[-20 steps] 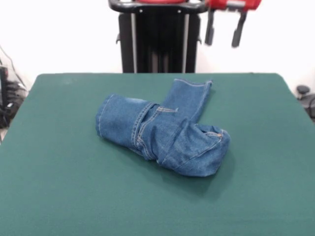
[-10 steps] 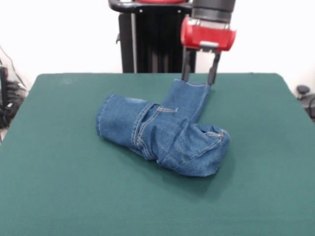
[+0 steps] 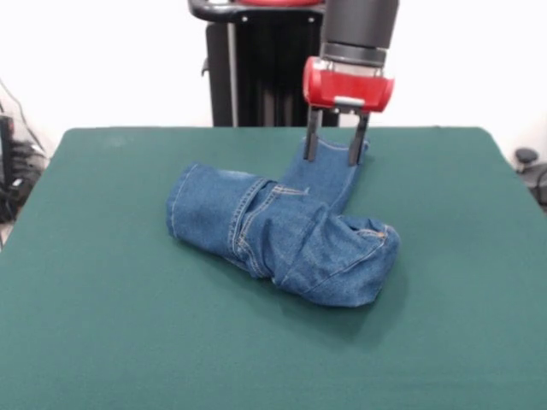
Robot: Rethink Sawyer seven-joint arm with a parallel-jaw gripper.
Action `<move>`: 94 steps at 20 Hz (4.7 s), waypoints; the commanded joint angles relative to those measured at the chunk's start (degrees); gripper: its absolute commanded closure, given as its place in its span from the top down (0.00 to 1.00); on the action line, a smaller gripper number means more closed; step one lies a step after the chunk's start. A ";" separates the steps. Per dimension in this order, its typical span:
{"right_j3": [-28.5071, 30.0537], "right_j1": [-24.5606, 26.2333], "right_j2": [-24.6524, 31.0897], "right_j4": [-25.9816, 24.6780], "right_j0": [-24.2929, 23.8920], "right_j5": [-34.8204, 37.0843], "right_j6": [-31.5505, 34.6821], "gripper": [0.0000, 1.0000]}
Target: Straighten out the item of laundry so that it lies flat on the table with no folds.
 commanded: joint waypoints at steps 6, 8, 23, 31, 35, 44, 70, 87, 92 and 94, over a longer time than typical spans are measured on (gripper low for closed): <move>2.42 11.49 7.11 2.15 -0.02 -15.44 18.41 1.00; 2.07 12.91 7.56 1.96 -0.57 -17.34 18.50 1.00; 8.41 5.60 2.66 6.07 3.86 -33.21 19.34 1.00; 15.48 1.05 -4.63 16.49 13.92 -51.58 19.04 1.00; 15.28 1.13 -2.67 15.63 12.39 -46.25 19.11 1.00; 12.72 4.00 4.18 9.63 4.46 -37.37 18.27 1.00; 7.61 2.76 9.92 19.42 -0.99 6.74 12.61 1.00; 4.25 14.54 15.42 13.14 -7.10 -11.20 14.60 1.00; 3.23 18.17 15.25 12.72 -6.66 -16.98 16.18 1.00; 2.70 19.65 15.90 11.97 -7.35 -18.84 16.42 1.00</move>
